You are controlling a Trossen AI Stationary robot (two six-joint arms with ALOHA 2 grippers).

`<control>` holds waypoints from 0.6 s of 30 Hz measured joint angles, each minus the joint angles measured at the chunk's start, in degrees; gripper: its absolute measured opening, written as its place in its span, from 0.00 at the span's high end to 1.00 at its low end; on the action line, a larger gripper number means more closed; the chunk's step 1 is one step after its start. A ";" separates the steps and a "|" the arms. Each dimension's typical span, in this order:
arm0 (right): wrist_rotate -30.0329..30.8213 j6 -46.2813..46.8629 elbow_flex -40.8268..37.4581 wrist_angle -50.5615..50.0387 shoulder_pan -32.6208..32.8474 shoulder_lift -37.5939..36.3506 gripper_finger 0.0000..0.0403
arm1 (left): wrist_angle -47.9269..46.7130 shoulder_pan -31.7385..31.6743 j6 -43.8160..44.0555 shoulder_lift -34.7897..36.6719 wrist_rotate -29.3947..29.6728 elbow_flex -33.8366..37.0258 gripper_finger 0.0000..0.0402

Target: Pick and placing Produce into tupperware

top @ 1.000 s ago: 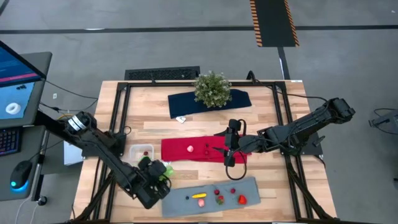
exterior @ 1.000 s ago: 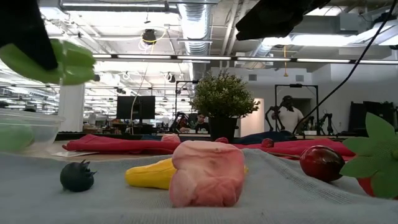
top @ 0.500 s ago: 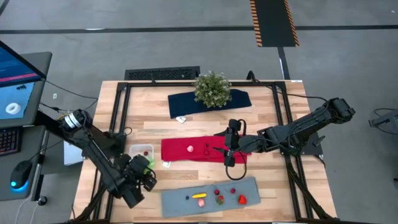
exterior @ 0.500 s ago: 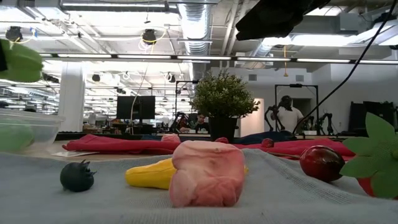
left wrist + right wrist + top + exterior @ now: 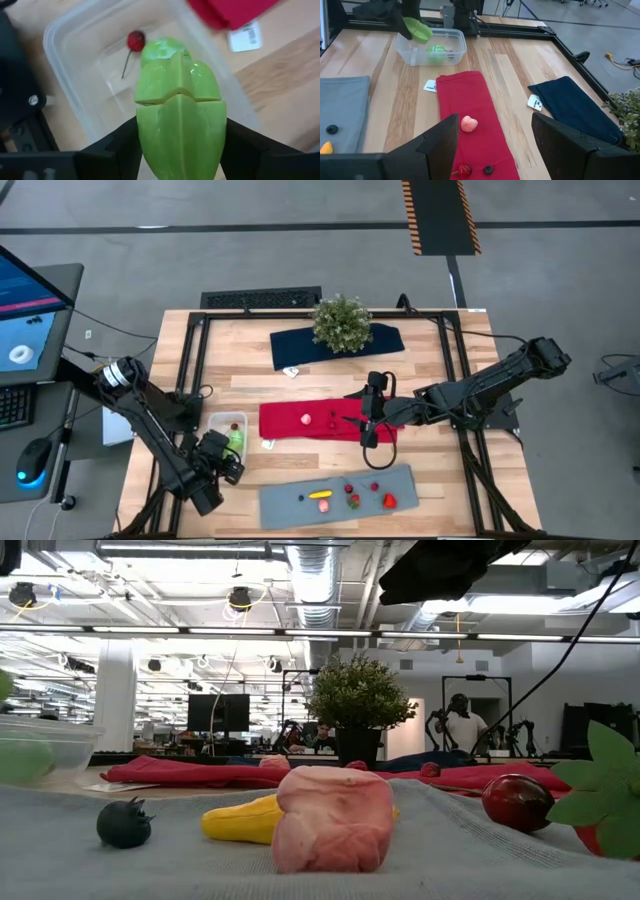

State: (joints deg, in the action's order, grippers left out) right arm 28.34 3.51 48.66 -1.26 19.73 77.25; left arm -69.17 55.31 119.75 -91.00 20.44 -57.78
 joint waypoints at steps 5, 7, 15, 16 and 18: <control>0.00 -0.01 0.00 0.00 0.00 0.00 0.32 | 1.93 0.00 -0.12 -0.02 -0.73 2.22 0.47; 0.00 0.00 0.00 0.00 0.00 0.00 0.32 | 3.08 0.00 0.18 -0.02 -1.79 2.96 0.47; 0.00 0.00 0.00 0.00 0.00 0.00 0.32 | 6.39 0.02 -1.54 -0.02 0.50 3.52 0.48; 0.00 0.00 0.00 0.00 0.00 0.00 0.32 | 6.23 0.09 -1.60 -0.02 1.18 3.52 0.47; 0.00 -0.01 0.00 0.00 0.00 0.00 0.32 | 5.59 0.35 -1.56 -0.02 1.53 3.54 0.45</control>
State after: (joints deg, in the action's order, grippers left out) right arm 28.34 3.50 48.66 -1.26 19.73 77.25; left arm -63.59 55.66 118.19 -91.02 21.97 -54.23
